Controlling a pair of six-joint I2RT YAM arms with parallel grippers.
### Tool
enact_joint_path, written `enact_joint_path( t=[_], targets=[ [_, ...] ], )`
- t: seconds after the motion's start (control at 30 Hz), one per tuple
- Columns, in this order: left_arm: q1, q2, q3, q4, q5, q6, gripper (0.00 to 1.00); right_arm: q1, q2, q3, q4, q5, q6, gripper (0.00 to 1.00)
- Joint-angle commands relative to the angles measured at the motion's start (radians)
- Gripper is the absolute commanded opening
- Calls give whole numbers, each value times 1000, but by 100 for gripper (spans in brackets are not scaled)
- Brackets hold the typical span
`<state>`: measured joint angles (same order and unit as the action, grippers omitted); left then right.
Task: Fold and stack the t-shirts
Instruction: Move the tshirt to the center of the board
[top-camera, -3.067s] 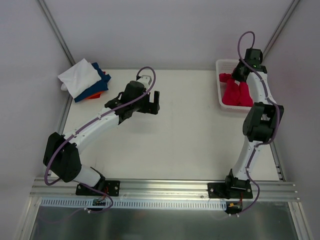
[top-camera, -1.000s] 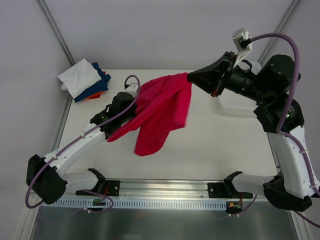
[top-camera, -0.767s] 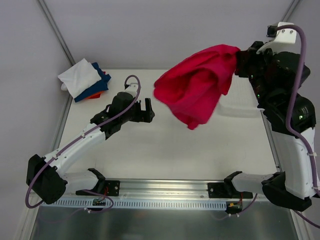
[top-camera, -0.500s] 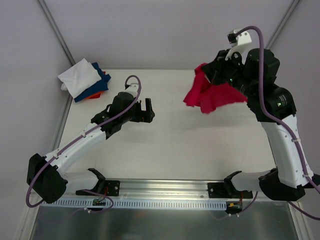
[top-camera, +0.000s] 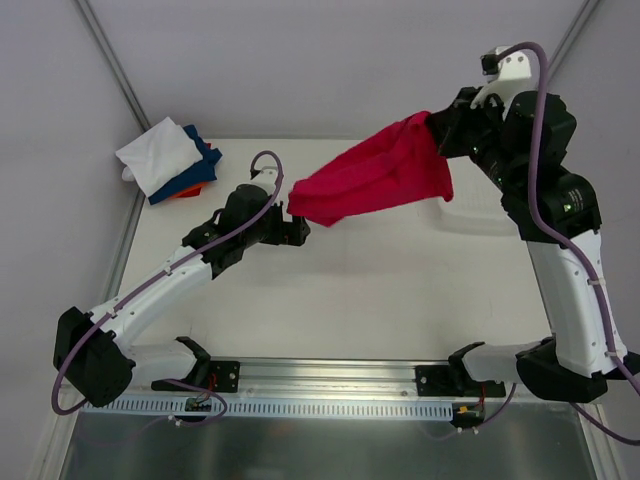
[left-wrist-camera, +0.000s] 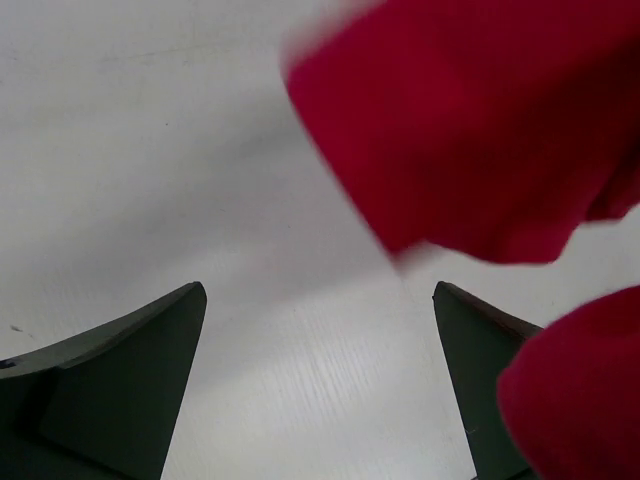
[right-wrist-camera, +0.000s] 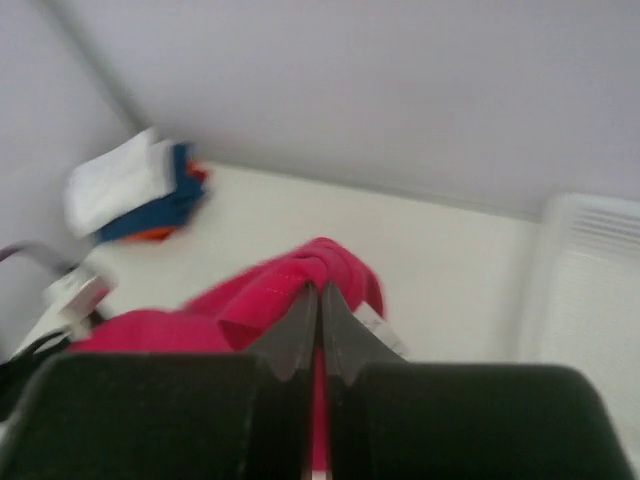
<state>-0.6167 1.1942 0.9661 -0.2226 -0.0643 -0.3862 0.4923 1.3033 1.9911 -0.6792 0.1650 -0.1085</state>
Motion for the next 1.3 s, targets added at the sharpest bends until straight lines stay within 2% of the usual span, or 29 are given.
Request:
enact_joint_path(
  t=[0.0, 0.03, 0.07, 0.1, 0.13, 0.17, 0.2, 0.23, 0.27, 0.3, 0.37, 0.4, 0.43, 0.5, 0.53, 0.57, 0.6, 0.63, 0.67, 0.7, 0.73, 0.8, 0.83, 0.87, 0.93, 1.0, 1.03, 1.1, 1.27],
  targets=[
    [-11, -15, 9, 16, -19, -3, 99, 31, -59, -52, 270, -801, 56, 0],
    [-11, -13, 8, 16, -19, -3, 99, 38, -67, -63, 343, -1037, 102, 1],
    [-11, -12, 10, 16, -19, -3, 99, 38, -81, -69, 377, -1023, 137, 1],
    [-11, -15, 6, 16, -20, -5, 99, 28, -120, -78, 322, -937, 60, 0],
    [-12, -16, 5, 16, -19, -6, 99, 28, -131, -69, 252, -461, 6, 0],
    [-11, -16, 5, 16, -20, -8, 99, 32, -125, -45, 172, -118, -19, 1],
    [-11, -16, 8, 16, -17, -8, 99, 29, -69, 21, 15, 201, -11, 0],
    [-11, -16, 10, 16, -16, -6, 99, 20, -40, 47, -49, 648, -7, 0],
    [-11, -18, 11, 14, -15, -5, 99, 0, -29, 48, -75, 707, -26, 1],
    [-11, -19, 10, 15, -14, -5, 99, -11, -32, 29, -65, 685, -33, 0],
    [-11, -24, 6, 17, -22, -5, 99, -23, -113, -93, 33, 328, -3, 0],
    [-11, -24, 8, 16, -23, -5, 99, -23, -139, -136, 158, 162, -5, 1],
    [-12, -19, 10, 16, -22, -3, 99, -21, -160, -174, 203, -191, 25, 1],
    [-12, -15, 13, 17, -16, -3, 99, -21, -151, -190, 367, -574, 78, 0],
    [-12, -12, 13, 16, -14, -5, 99, -21, -116, -178, 424, -881, 128, 1],
    [-12, -12, 13, 16, -12, -5, 99, -18, -98, -169, 522, -1000, 236, 0],
    [-12, -13, 11, 16, -12, -5, 99, -20, -79, -163, 547, -1085, 259, 1],
    [-12, -13, 11, 17, -14, -5, 99, -23, -58, -134, 520, -1094, 248, 1],
    [-12, -13, 11, 16, -12, -3, 99, -23, -46, -95, 310, -1013, 92, 1],
    [-12, -12, 10, 16, -12, -2, 99, -18, -29, -48, 180, -878, -2, 0],
    [-12, -16, 8, 16, -15, -3, 99, -9, -10, -5, 94, -476, -57, 1],
    [-12, -21, 3, 16, -22, -2, 99, 15, 66, 80, -66, 126, -95, 1],
    [-12, -21, 2, 16, -25, -2, 99, -3, 95, 93, -110, 608, -95, 1],
    [-12, -22, 0, 16, -26, -2, 99, -15, 114, 83, -111, 721, -109, 1],
    [-12, -24, -1, 17, -26, -3, 99, -23, 120, 72, -111, 571, -116, 0],
    [-12, -18, -1, 17, -31, -3, 99, -9, 62, 2, -30, 284, -94, 1],
    [-12, -13, 0, 16, -31, -3, 99, 0, 53, -15, -2, 93, -80, 1],
    [-12, -10, 5, 16, -26, -5, 99, 22, 68, 3, 4, 24, -48, 1],
    [-14, -16, 5, 16, -25, -5, 99, 22, 140, 64, -83, 22, -48, 0]
  ],
)
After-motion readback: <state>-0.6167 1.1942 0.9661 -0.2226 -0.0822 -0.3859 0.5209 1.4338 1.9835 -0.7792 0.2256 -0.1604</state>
